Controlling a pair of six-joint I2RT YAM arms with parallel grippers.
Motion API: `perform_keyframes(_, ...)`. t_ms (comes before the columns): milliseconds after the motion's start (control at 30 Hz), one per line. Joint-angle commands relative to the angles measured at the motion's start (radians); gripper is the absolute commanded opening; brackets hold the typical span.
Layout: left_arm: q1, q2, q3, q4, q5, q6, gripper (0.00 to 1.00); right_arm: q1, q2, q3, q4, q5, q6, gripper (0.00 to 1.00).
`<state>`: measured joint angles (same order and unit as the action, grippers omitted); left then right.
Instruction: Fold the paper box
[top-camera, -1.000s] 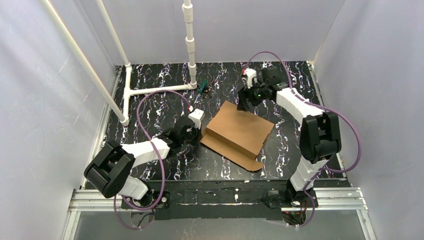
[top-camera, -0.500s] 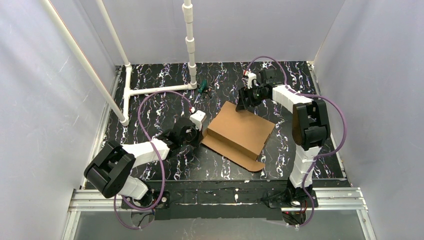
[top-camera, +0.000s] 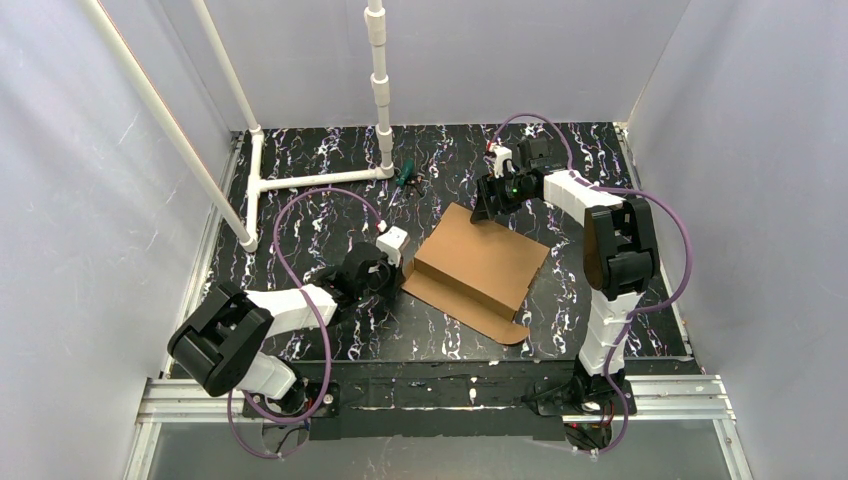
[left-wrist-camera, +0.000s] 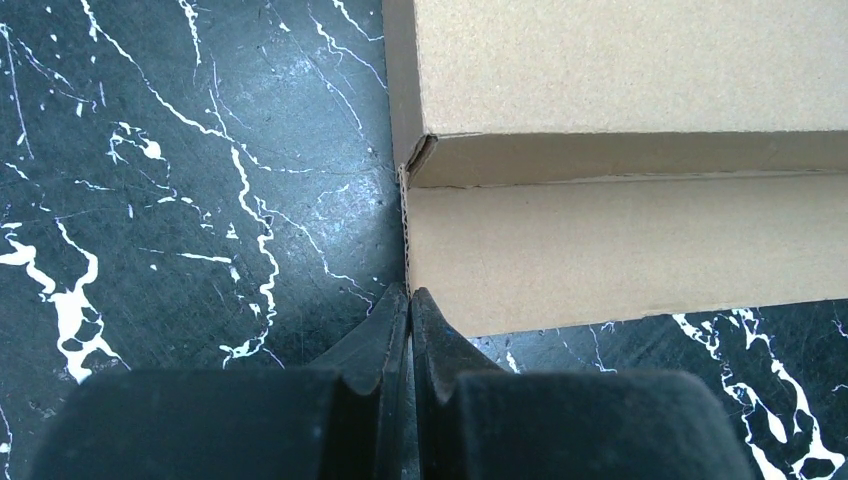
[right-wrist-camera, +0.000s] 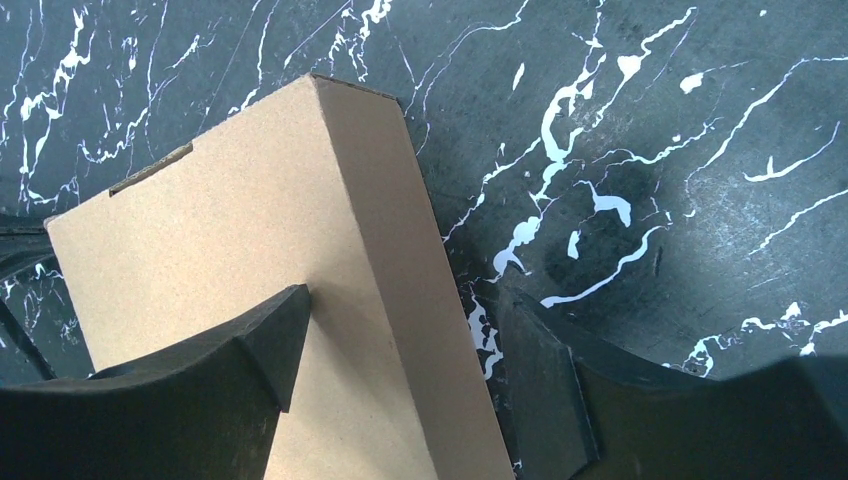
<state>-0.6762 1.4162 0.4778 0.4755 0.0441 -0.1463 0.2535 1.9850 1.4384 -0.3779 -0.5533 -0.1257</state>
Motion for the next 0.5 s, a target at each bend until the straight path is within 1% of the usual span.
perform_keyframes(0,-0.002,-0.033,-0.014,0.021,-0.001,0.006,0.0,-0.003,0.028,0.013,-0.003,0.067,-0.012,0.77)
perform_keyframes(267,-0.002,-0.037,0.012,0.018,0.033,0.034,0.0,-0.003,0.038,0.016,-0.007,0.064,-0.014,0.77)
perform_keyframes(467,-0.002,-0.022,0.059,-0.02,0.063,0.052,0.0,-0.002,0.043,0.017,-0.01,0.054,-0.014,0.77)
